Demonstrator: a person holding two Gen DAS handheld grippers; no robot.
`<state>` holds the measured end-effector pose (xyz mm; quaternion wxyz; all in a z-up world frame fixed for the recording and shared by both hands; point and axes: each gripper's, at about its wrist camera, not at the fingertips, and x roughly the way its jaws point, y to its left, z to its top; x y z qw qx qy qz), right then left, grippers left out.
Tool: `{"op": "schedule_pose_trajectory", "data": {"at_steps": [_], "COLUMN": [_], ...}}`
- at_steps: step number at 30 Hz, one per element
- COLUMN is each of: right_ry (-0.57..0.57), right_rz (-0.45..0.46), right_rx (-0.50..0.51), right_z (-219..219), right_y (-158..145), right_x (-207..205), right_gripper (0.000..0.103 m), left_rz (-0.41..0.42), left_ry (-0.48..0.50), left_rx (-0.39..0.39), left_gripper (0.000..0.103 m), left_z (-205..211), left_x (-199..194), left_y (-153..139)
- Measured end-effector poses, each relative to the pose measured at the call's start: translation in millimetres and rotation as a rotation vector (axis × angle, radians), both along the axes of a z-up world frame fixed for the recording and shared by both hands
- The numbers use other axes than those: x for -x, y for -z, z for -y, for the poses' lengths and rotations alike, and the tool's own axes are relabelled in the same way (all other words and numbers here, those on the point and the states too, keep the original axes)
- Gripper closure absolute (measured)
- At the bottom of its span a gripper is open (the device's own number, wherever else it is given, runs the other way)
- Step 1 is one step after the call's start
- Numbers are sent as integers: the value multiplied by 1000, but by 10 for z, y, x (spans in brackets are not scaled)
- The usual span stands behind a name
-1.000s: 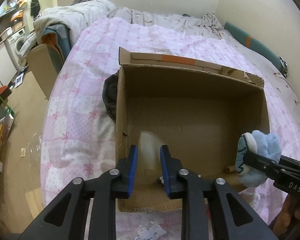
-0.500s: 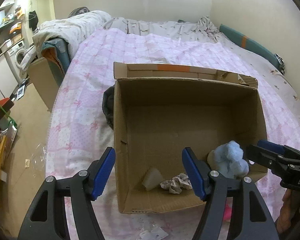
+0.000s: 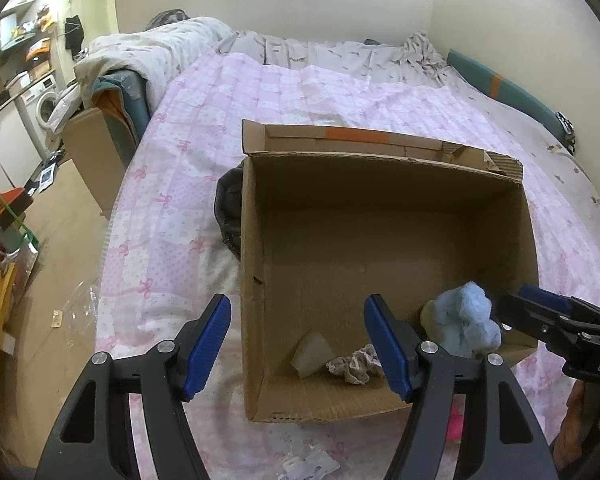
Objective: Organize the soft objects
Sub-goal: 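Open the right gripper to release the blue scrunchie into the box, then lower the left gripper onto the clear plastic bag and close it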
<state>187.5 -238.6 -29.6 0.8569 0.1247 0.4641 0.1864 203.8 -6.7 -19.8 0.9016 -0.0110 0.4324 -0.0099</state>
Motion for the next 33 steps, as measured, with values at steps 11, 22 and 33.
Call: {"op": "schedule_pose_trajectory", "data": {"at_steps": [11, 22, 33], "right_ry": [8, 23, 55], "right_rz": [12, 10, 5], "right_rx": [22, 44, 28], "right_z": [-8, 116, 207], "right_y": [-18, -112, -164], "right_x": [81, 354, 619], "right_gripper": [17, 17, 17], "left_rz": [4, -15, -42], "left_ry": [-37, -108, -105], "left_rx": [-8, -16, -17], "left_gripper": [37, 37, 37], "left_z": [-149, -274, -261], "left_x": [197, 492, 693], "left_y": [-113, -96, -37]}}
